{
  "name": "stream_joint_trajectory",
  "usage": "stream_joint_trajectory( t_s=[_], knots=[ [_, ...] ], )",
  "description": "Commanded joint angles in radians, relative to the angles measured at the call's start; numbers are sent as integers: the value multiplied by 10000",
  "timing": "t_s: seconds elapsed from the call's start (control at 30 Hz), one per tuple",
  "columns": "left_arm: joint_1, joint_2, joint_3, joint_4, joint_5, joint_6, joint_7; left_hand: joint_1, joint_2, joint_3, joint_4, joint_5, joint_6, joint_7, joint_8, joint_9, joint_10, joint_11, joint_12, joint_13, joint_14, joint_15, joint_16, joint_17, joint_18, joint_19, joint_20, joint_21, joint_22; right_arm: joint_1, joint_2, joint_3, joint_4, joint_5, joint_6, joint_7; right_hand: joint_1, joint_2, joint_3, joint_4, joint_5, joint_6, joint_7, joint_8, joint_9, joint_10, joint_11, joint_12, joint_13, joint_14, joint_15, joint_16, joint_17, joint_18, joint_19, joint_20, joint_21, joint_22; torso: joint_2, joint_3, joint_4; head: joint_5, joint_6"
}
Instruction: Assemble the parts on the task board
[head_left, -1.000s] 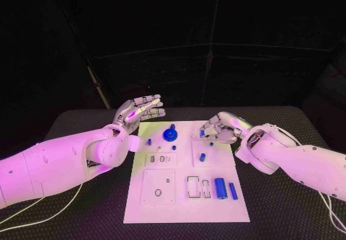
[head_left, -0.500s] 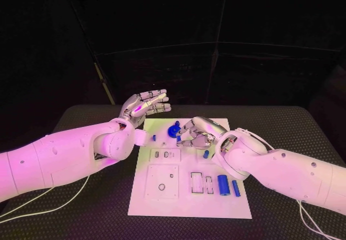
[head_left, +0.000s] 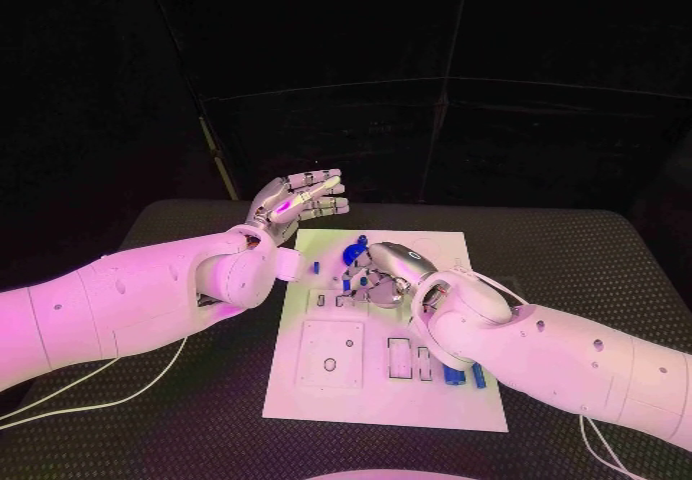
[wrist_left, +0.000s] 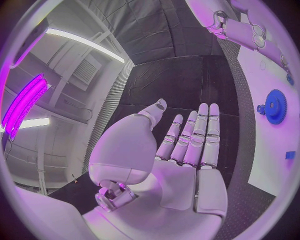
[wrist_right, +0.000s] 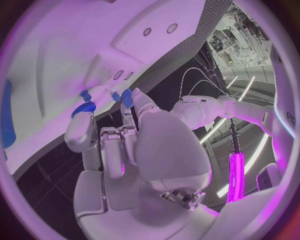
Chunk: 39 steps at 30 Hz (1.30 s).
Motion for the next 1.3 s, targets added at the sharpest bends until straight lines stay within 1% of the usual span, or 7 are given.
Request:
stream_joint_trajectory(
  t_s=[0.03,0.17,0.3,0.5,0.77,1.0,1.3],
  knots=[
    [24,22,9,1,-13,43,31,101,-5,7,-67,33,88,905,35,11,36,-14,-37,8,48,-1,-43,-9,190,52,-5,40,-17,-7,70,-2,-41,-500,223,-410,-20,106,53,-12,63,60,-6,23,7,10,-55,-68,1060,1001,-59,54,2542,-150,5,-44,20,-9,-5,9,-2,5,-27],
    [25,29,9,-3,-13,47,27,101,-5,7,-67,33,88,905,35,11,36,-14,-37,8,48,-1,-43,-9,190,52,-5,40,-17,-25,153,-14,-109,-552,412,-481,-49,83,49,-6,63,52,0,17,3,6,-50,-74,1055,1001,-56,54,2542,-150,6,-43,17,-12,8,14,4,1,-43],
    [26,37,9,-7,-13,77,5,101,-5,7,-67,33,88,905,35,11,36,-14,-37,8,48,-1,-43,-9,190,52,-5,40,-17,-36,217,-142,-191,-574,520,-495,-73,68,47,1,56,47,4,12,0,2,-47,-80,1049,1001,-53,54,2542,-150,7,-42,16,-13,8,26,-5,9,-46],
    [26,37,9,-7,-13,94,-19,101,-5,7,-67,33,88,905,35,11,36,-14,-37,8,48,-1,-43,-9,190,52,-5,40,-17,-41,263,-226,-290,-680,786,-595,-105,49,43,10,49,38,10,4,-4,2,-42,-80,1052,999,-50,52,2536,-150,6,-40,12,-19,14,19,4,17,-54],
    [27,25,9,4,-13,104,-31,94,-14,-5,-70,32,85,901,37,10,53,-18,-32,9,48,-2,-52,-14,190,50,-6,34,-25,-45,290,-250,-395,-785,1017,-705,-147,27,40,25,36,25,16,-5,-9,-7,-35,-91,1040,997,-45,49,2528,-148,1,-36,4,-33,19,29,-2,36,-68],
    [27,21,9,7,-13,111,-40,94,-14,-5,-70,32,85,901,37,10,53,-18,-32,9,48,-2,-52,-14,190,50,-6,34,-25,-47,327,-253,-438,-849,1016,-783,-165,14,37,29,33,15,20,-12,-13,-12,-32,-97,1034,994,-42,44,2514,-145,-7,-35,-5,-51,20,38,4,28,-96],
    [27,20,9,8,-13,113,-42,94,-14,-5,-70,32,85,901,37,10,53,-18,-32,9,48,-2,-52,-14,190,50,-6,34,-25,-48,328,-254,-495,-1123,1109,-1025,-179,-21,67,16,92,-38,36,-46,-27,-65,-22,-155,970,987,-33,33,2482,-136,-33,-27,-34,-104,17,31,-8,41,-127]
  ],
)
